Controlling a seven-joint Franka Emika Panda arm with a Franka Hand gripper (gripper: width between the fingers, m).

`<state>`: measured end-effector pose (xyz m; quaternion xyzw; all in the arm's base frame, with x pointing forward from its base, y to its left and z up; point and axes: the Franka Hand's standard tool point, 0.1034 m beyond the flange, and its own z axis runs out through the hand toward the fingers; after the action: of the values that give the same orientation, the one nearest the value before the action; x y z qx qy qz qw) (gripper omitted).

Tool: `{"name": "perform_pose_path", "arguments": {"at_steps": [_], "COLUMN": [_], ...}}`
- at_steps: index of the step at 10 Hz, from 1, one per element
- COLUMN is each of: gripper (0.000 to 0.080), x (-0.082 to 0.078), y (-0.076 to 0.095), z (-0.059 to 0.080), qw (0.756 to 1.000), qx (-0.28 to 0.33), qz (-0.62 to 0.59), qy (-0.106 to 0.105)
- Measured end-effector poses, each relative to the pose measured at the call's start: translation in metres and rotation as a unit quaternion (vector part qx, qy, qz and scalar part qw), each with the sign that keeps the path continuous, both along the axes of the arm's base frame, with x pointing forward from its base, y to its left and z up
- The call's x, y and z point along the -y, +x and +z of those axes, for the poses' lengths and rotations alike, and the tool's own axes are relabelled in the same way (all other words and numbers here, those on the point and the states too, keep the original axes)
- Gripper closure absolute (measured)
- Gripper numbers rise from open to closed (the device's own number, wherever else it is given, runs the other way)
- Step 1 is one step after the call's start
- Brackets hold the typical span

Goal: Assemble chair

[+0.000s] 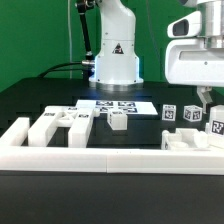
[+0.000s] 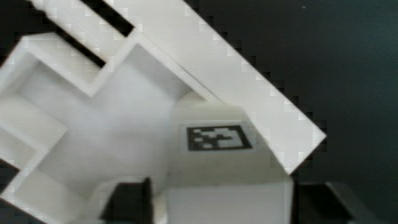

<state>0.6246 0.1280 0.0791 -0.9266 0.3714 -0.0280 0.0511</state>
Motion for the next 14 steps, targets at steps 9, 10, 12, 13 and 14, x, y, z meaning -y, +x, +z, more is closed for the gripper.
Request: {"name": "perform_pose_path", "arguments": {"at_steps": [9,10,12,13,14], "gripper": [0.0151,0.0151,0.0151,0.0151,0.0151], "x": [-0.0035,-0.0034,-0.0033,-0.0030,-0.0015], "y": [-0.0019,-0.0015,-0.0016,-0.0017,-0.0014], "z": [-0.0027,-0.0025,-0.0025,-0.0027,-0.0027], "qw": [0.919,0.896,0.868,0.844,0.820], "qx": [0.024,0.027,0.029,0.028,0.029], "qz": [0.393,0.440,0.492,0.532,0.567], "qy": [-0.040,-0.047,-0.057,-0.065,-0.070]}}
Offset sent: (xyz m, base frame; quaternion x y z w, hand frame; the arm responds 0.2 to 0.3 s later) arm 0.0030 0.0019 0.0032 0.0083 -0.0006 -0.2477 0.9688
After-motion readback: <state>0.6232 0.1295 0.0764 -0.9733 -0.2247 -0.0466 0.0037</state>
